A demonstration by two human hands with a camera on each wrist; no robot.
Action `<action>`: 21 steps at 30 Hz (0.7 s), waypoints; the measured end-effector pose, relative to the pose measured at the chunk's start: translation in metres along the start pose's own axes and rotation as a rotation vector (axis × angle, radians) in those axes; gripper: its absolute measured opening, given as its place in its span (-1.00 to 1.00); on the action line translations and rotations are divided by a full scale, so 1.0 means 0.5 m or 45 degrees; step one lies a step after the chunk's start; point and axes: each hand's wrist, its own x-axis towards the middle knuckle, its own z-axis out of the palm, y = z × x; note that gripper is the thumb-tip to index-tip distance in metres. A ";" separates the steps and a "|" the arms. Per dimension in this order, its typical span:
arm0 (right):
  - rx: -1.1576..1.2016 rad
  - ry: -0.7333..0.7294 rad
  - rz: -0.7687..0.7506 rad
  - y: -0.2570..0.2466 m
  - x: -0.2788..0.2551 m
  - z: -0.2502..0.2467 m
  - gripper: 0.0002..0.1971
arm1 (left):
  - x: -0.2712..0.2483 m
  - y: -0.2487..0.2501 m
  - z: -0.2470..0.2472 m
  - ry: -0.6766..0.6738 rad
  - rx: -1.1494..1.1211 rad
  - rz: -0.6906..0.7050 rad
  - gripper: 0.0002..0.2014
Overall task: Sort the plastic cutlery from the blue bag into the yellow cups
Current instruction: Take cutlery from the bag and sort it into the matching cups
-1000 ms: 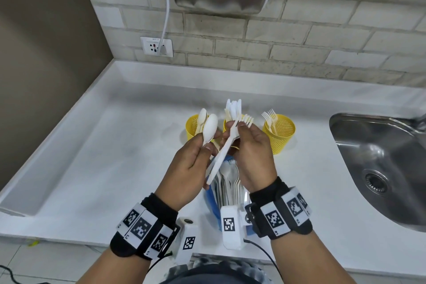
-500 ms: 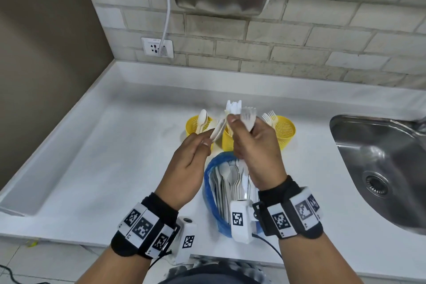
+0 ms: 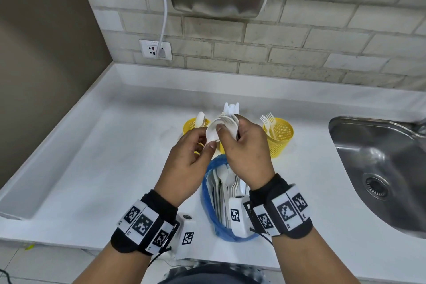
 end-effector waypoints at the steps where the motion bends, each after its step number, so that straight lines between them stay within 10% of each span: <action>1: -0.040 -0.039 -0.049 -0.001 0.000 -0.002 -0.90 | 0.005 0.003 -0.003 0.032 0.007 0.012 -0.84; 11: 0.109 -0.154 -0.008 0.015 0.024 -0.022 -0.82 | 0.067 0.005 -0.031 0.028 0.047 -0.009 -0.92; 21: 0.699 0.352 0.205 0.082 0.091 -0.153 -0.75 | 0.160 -0.020 -0.055 0.226 0.340 -0.033 -0.95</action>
